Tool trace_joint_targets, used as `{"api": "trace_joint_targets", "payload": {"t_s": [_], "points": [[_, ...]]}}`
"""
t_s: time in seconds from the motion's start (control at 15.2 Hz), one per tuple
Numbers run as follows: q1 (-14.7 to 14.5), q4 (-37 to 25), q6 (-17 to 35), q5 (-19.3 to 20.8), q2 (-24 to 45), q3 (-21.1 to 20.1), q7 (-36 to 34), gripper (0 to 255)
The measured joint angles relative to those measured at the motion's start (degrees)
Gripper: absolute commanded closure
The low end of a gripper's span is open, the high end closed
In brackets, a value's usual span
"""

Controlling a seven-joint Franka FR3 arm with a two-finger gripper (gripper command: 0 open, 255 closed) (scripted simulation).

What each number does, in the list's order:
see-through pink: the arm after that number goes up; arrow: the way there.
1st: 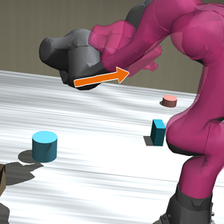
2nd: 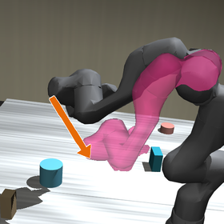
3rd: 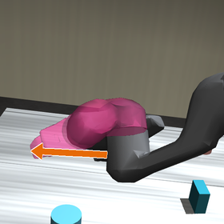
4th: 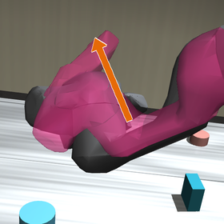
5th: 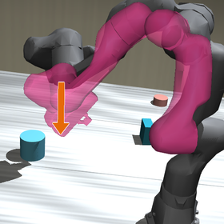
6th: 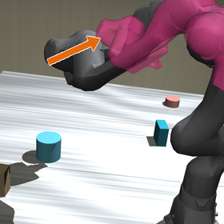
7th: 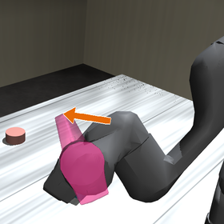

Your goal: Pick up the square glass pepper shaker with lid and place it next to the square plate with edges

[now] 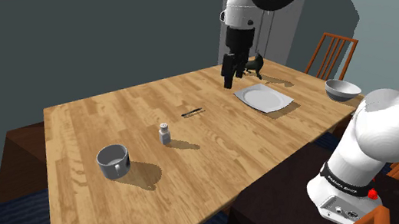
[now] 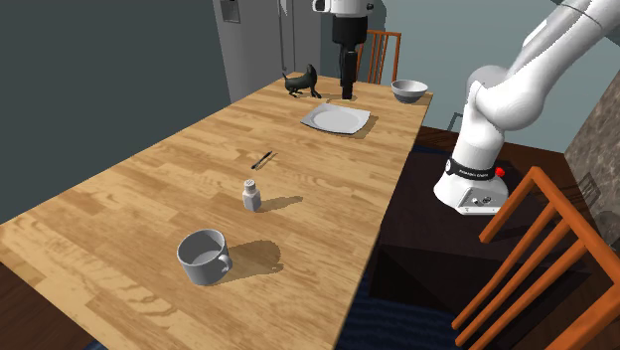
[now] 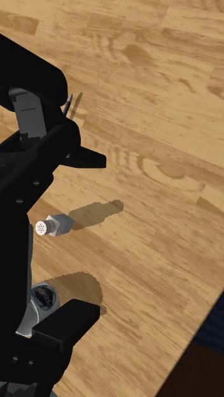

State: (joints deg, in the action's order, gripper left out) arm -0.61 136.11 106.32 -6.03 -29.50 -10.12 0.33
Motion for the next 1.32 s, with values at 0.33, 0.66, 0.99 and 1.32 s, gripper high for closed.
{"api": "trace_joint_targets", "payload": {"t_s": [0.33, 0.66, 0.99, 1.32], "points": [[0.43, -0.79, 9.28, 0.77, 8.92, -2.92, -4.04, 0], [1.06, -4.12, 17.76, 3.61, 19.91, -5.45, -9.02, 0], [1.14, -9.93, 23.26, 8.26, 30.77, -6.67, -14.60, 0], [-0.23, -17.29, 27.43, 13.87, 42.17, -6.27, -20.55, 0]]}}
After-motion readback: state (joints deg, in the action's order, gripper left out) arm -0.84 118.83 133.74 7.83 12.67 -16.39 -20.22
